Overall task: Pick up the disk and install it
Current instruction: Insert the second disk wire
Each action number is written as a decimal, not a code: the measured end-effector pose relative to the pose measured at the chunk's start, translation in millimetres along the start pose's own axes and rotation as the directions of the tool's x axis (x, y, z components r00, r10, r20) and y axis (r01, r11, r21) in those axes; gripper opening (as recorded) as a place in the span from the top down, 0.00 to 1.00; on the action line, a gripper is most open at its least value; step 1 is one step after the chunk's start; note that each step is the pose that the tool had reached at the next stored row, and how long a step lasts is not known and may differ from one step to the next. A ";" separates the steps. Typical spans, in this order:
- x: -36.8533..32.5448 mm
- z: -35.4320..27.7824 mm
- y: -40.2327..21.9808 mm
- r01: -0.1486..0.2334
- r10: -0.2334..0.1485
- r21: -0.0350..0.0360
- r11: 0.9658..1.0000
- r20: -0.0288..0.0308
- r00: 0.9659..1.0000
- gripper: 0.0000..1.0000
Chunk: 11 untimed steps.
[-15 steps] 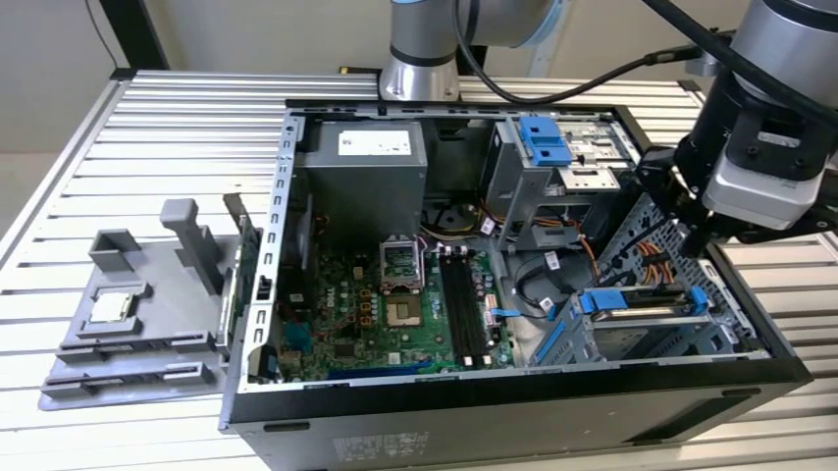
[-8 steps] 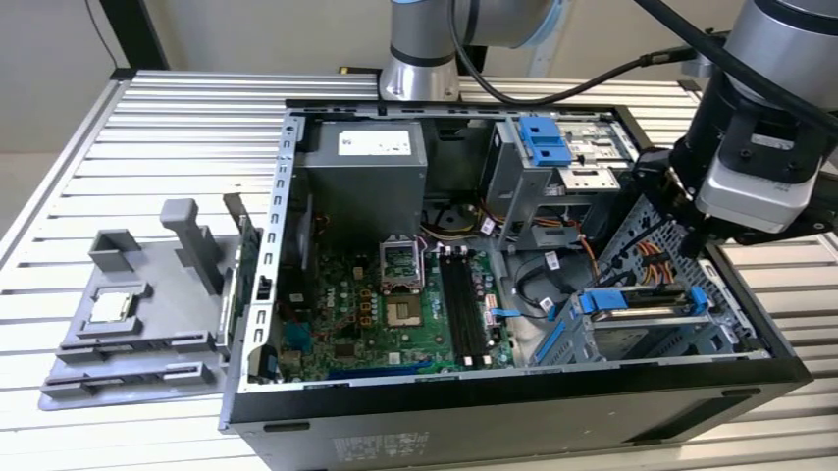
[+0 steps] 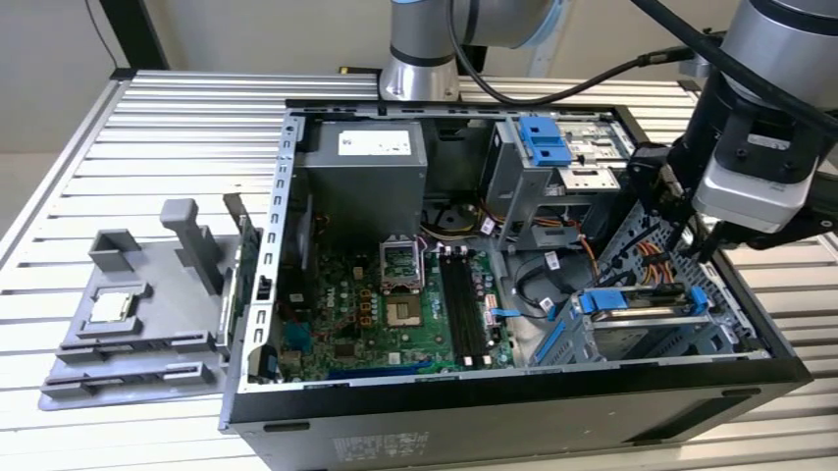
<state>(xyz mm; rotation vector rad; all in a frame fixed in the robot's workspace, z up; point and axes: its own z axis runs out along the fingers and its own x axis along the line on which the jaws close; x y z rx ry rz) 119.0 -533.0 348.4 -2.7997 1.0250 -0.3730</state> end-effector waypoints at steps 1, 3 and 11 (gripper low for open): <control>-0.1 0.5 0.1 -0.012 0.012 -0.001 1.000 -0.004 1.000 0.00; -0.3 1.5 0.3 -0.038 0.038 -0.005 0.999 -0.012 0.999 0.00; -1.4 4.6 0.4 -0.112 0.112 -0.011 0.994 -0.036 0.993 0.00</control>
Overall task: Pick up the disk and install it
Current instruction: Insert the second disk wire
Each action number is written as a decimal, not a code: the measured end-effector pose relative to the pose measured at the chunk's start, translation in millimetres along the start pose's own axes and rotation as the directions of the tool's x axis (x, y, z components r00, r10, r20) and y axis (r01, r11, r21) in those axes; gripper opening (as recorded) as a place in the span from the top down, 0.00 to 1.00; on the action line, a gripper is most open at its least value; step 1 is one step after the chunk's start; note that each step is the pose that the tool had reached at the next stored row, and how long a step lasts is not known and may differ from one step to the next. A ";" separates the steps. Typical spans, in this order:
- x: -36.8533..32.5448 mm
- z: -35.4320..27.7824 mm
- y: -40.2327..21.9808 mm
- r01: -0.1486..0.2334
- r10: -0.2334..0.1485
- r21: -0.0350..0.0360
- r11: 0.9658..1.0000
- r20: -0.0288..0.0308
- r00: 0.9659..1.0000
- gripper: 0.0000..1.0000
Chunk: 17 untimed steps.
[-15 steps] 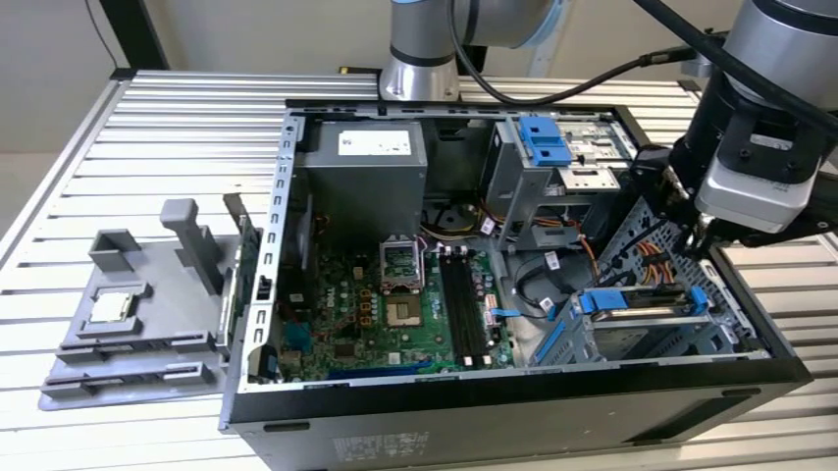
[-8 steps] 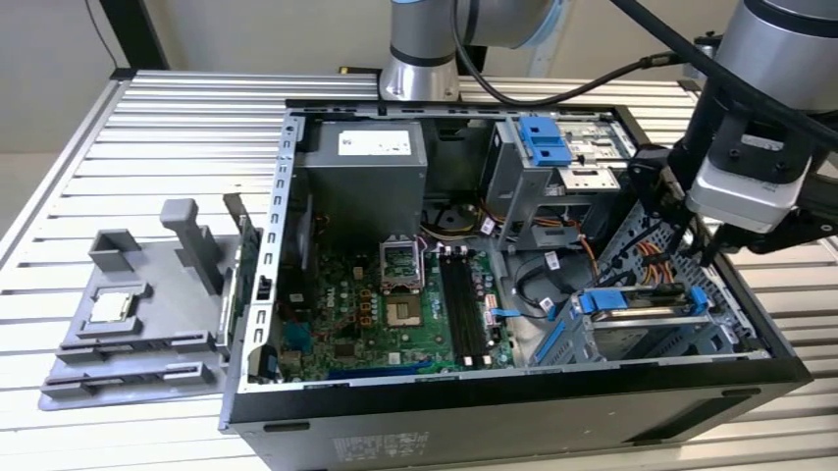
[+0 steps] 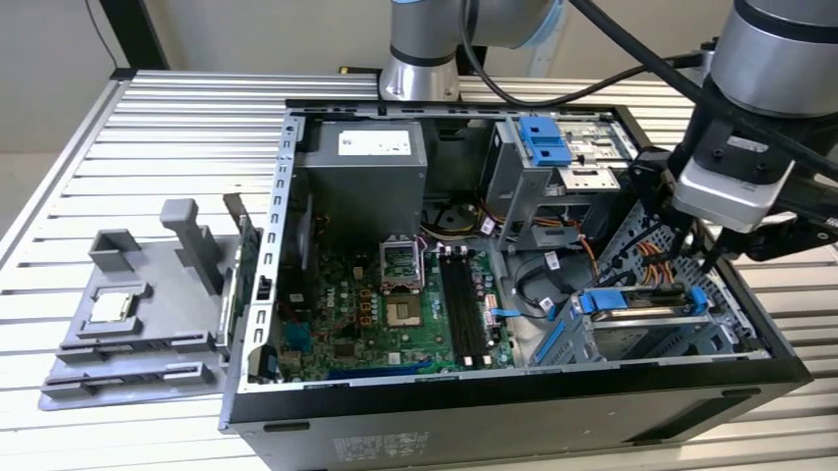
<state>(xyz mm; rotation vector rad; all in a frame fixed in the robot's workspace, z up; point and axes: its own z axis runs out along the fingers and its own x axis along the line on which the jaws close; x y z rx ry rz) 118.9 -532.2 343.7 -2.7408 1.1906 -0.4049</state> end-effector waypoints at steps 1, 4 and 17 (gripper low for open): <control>-0.6 0.1 -0.5 -0.005 0.005 0.000 1.000 -0.002 1.000 0.00; -3.6 0.2 -3.1 -0.011 0.011 0.000 1.000 -0.004 1.000 0.00; -14.2 -0.3 -10.4 -0.027 0.027 -0.004 1.000 -0.008 1.000 0.00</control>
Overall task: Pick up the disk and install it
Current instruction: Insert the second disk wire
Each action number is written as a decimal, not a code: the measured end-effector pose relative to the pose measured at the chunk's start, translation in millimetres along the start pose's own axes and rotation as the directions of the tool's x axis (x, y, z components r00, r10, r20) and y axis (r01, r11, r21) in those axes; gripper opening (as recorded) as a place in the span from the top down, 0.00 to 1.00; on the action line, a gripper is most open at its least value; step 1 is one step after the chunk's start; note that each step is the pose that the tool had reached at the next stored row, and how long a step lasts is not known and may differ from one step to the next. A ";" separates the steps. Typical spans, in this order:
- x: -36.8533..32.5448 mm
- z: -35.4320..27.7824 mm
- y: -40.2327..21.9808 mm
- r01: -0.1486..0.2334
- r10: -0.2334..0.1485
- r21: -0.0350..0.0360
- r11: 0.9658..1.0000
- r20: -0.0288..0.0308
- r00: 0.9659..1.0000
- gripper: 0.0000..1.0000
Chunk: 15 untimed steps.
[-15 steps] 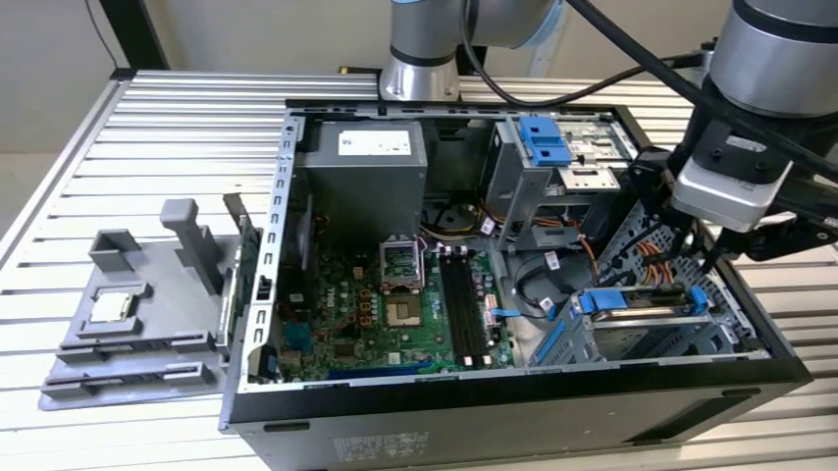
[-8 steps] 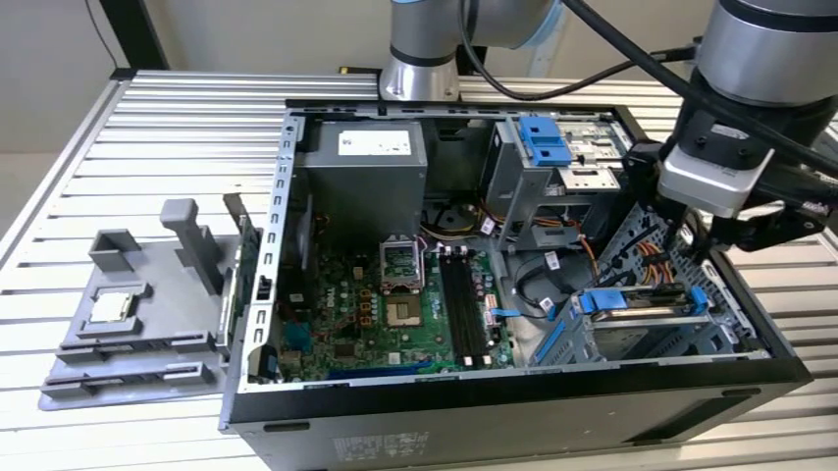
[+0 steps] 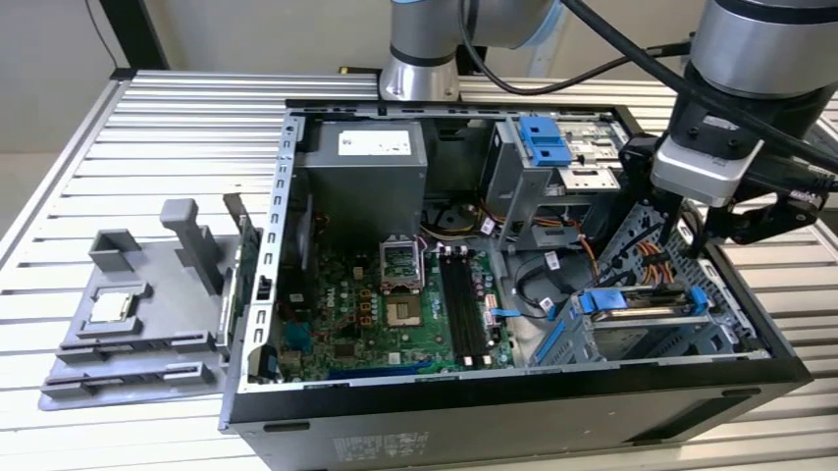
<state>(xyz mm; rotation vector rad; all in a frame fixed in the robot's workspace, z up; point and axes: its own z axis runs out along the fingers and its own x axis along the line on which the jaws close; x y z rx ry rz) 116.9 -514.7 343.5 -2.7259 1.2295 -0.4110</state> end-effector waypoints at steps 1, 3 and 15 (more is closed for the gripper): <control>0.0 0.0 0.0 0.000 0.000 0.000 1.000 0.000 1.000 0.00; 0.4 0.1 -0.5 -0.001 0.001 0.000 1.000 0.000 1.000 0.00; 0.2 1.7 -6.0 -0.060 0.059 -0.007 0.998 -0.018 0.998 0.00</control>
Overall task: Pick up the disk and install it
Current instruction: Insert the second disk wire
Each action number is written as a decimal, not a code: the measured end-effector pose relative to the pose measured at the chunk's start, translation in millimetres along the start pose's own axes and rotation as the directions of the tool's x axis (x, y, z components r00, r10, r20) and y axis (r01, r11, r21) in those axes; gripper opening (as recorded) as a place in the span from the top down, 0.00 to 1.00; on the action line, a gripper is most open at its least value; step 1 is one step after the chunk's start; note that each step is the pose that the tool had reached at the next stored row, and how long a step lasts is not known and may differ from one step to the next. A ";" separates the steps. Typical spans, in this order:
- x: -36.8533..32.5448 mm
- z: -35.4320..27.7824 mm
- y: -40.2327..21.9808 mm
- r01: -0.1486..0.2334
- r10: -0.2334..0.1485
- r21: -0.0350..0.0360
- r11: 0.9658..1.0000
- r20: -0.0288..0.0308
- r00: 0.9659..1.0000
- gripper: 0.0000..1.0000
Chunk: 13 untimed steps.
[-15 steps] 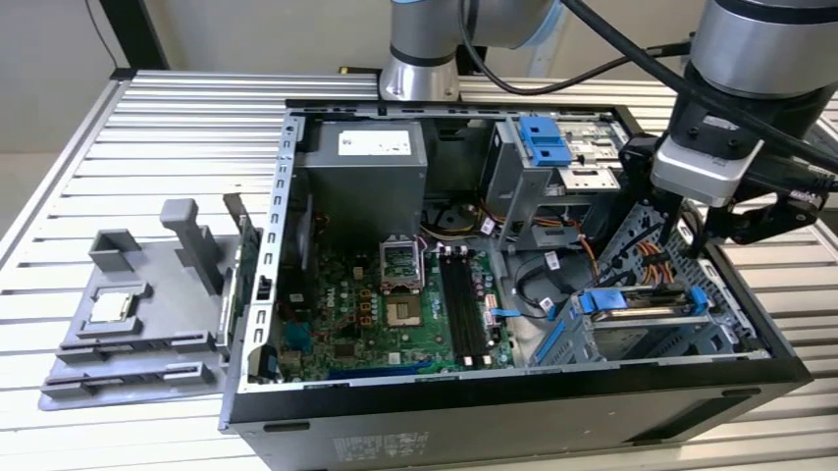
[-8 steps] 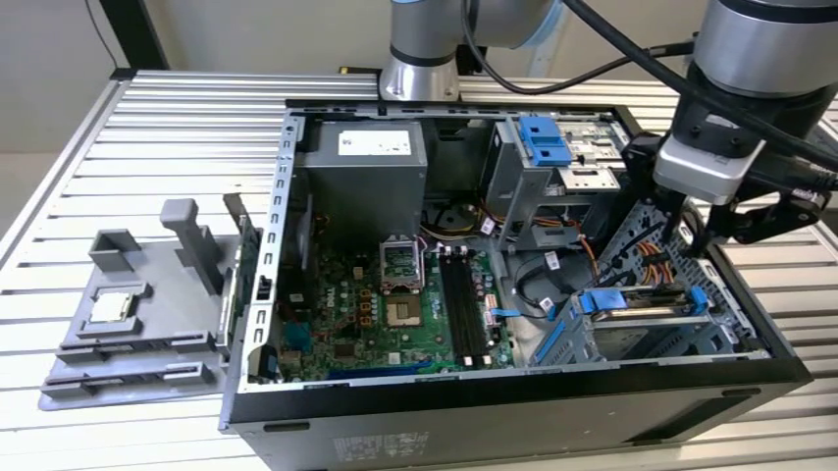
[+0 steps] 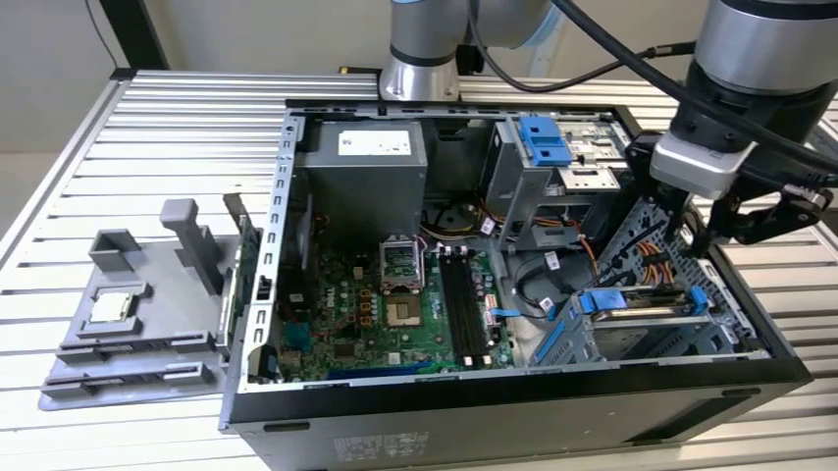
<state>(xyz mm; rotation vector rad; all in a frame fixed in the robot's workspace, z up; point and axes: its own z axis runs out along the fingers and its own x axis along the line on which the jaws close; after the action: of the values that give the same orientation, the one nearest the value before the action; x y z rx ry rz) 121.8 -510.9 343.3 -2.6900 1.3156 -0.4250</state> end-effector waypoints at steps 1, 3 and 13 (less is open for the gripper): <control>-0.6 0.0 -0.6 -0.003 0.003 0.005 1.000 -0.005 1.000 0.00; -2.2 0.2 -1.8 -0.007 0.007 0.016 1.000 -0.015 1.000 0.00; -4.7 3.4 -2.0 -0.014 0.016 0.038 0.999 -0.040 0.999 0.00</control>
<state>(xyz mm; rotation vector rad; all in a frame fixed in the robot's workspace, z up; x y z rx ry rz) 121.6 -506.1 339.6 -2.6525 1.3240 -0.5001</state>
